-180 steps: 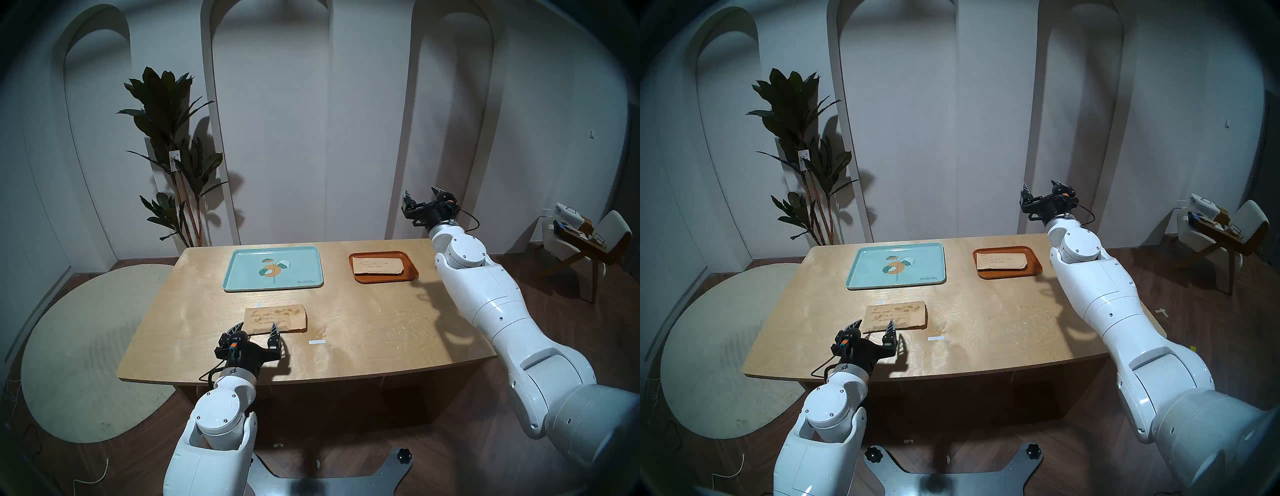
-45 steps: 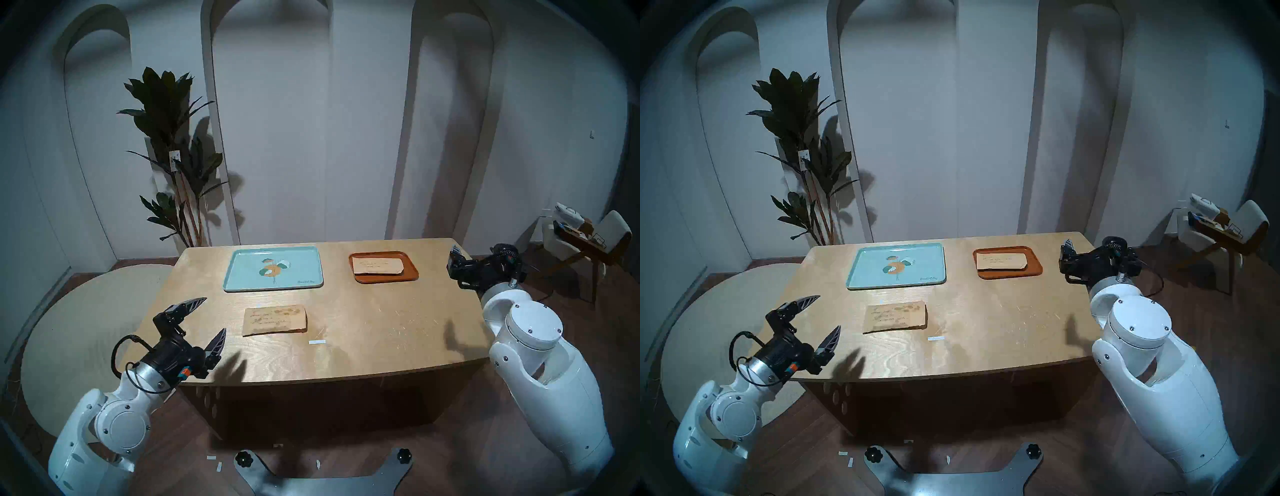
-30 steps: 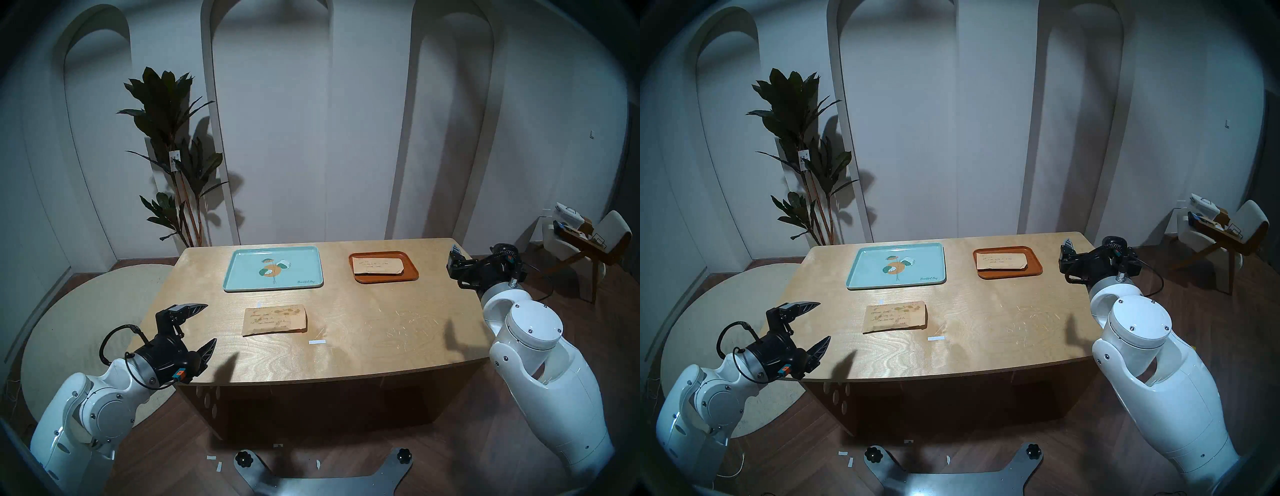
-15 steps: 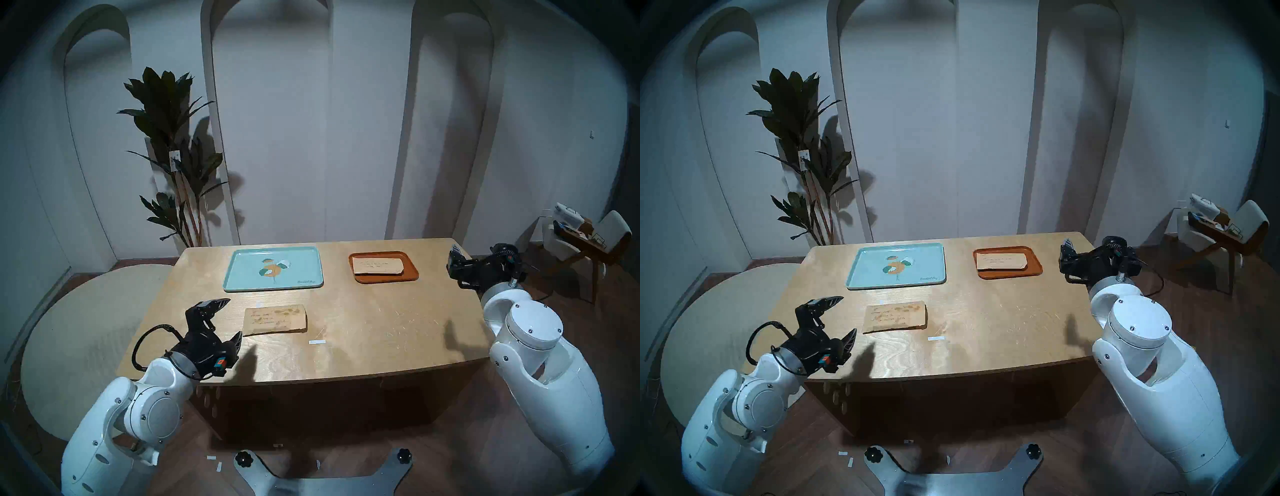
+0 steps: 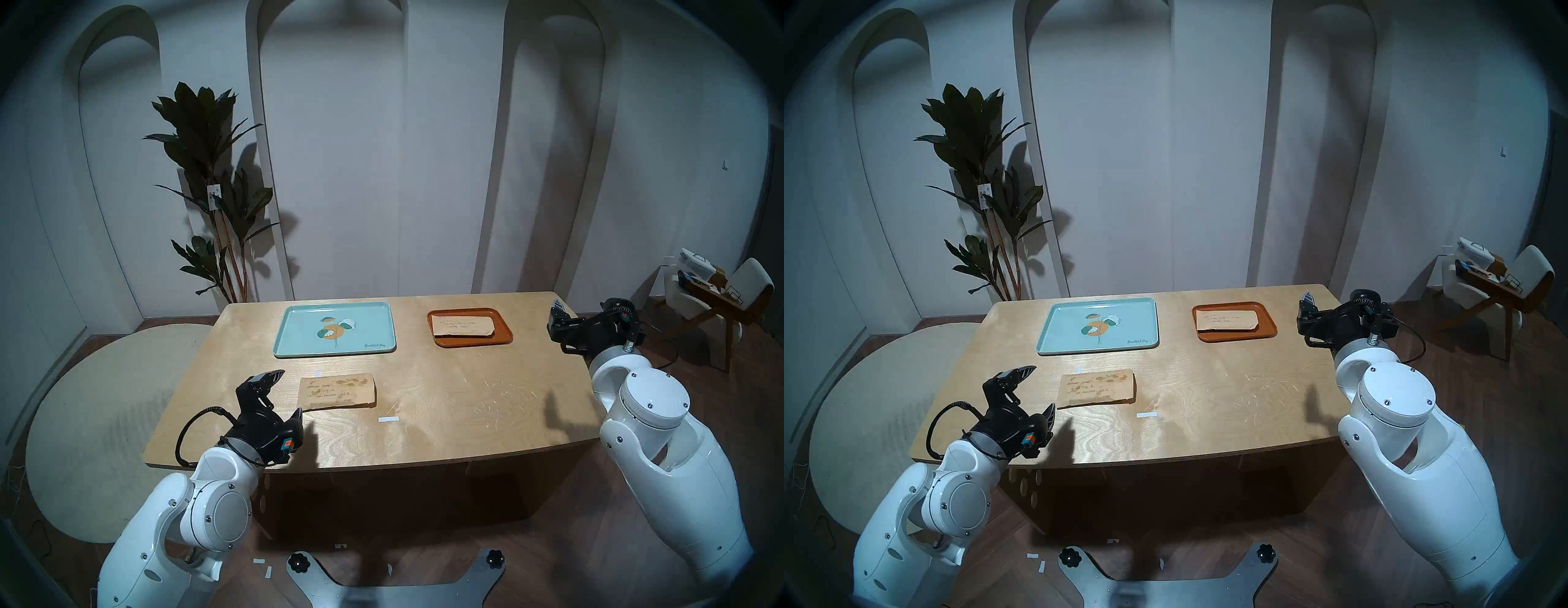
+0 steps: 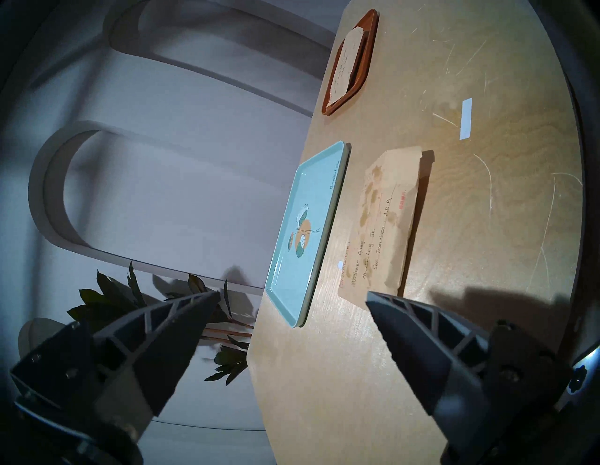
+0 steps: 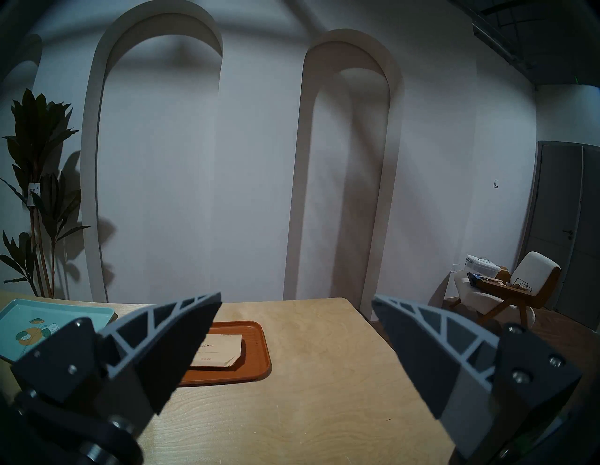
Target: Sort the mail into the trays, one tray per recipient
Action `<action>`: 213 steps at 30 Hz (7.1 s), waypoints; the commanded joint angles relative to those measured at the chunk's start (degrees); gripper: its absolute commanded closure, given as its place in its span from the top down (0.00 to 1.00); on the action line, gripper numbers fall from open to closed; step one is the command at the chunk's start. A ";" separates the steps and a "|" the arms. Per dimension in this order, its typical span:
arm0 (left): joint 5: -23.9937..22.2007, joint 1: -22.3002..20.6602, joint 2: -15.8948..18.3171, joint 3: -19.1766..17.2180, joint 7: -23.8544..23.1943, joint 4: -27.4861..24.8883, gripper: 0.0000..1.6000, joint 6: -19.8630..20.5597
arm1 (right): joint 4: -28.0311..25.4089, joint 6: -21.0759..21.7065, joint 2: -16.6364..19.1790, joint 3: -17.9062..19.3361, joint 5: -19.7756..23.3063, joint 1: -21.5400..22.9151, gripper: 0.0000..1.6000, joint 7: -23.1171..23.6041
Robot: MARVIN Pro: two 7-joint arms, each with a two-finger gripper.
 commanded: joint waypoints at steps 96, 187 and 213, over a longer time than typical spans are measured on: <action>-1.69 -19.69 7.12 1.12 -17.00 14.29 1.00 -9.66 | -1.06 -0.49 -0.01 0.27 0.09 0.27 1.00 0.04; -3.20 -29.77 0.79 9.09 -14.72 32.48 0.00 -13.83 | -1.08 -0.53 0.02 0.28 0.13 0.23 1.00 0.03; -4.99 -22.82 -2.01 2.84 -4.79 24.19 0.00 -9.80 | -1.06 -0.53 0.03 0.26 0.12 0.25 1.00 0.02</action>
